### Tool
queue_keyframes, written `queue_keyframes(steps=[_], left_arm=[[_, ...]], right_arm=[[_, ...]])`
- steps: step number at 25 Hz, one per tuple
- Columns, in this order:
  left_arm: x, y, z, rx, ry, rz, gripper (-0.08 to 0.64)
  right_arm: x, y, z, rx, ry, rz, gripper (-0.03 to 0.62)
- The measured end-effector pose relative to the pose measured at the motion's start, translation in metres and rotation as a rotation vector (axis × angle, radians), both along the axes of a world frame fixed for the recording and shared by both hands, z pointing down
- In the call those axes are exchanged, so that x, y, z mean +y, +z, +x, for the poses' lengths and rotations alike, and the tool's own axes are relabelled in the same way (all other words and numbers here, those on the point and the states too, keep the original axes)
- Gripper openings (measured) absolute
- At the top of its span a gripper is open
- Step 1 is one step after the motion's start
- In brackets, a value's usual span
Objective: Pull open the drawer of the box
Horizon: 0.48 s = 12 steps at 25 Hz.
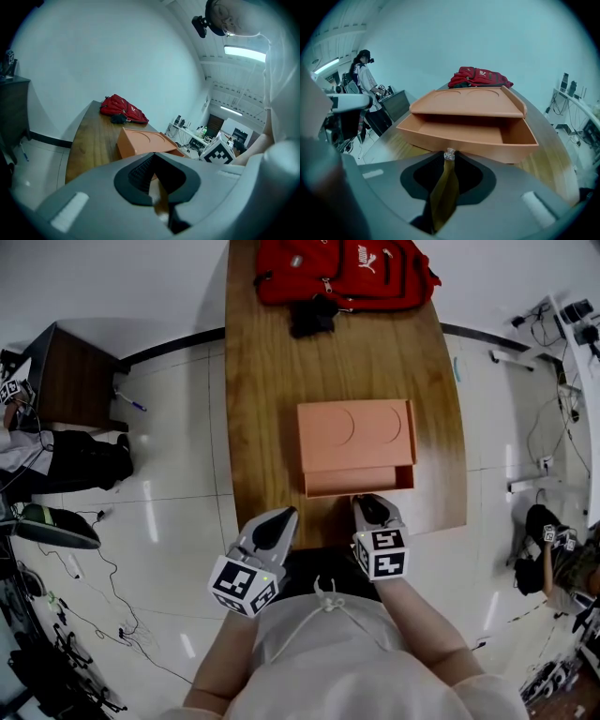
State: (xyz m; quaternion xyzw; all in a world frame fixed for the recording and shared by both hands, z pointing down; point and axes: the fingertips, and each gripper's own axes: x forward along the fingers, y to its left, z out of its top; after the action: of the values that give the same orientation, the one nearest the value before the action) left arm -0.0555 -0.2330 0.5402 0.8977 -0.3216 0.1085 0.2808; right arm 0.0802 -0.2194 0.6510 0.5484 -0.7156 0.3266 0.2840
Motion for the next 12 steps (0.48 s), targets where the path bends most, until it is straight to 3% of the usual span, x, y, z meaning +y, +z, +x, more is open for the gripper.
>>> queue_keyframes(steps=[12], left_arm=[[0.019,-0.022,0.009,0.004,0.037,0.06,0.005]], right_arm=[[0.054,0.002,-0.007,-0.015,-0.014,-0.07,0.074]])
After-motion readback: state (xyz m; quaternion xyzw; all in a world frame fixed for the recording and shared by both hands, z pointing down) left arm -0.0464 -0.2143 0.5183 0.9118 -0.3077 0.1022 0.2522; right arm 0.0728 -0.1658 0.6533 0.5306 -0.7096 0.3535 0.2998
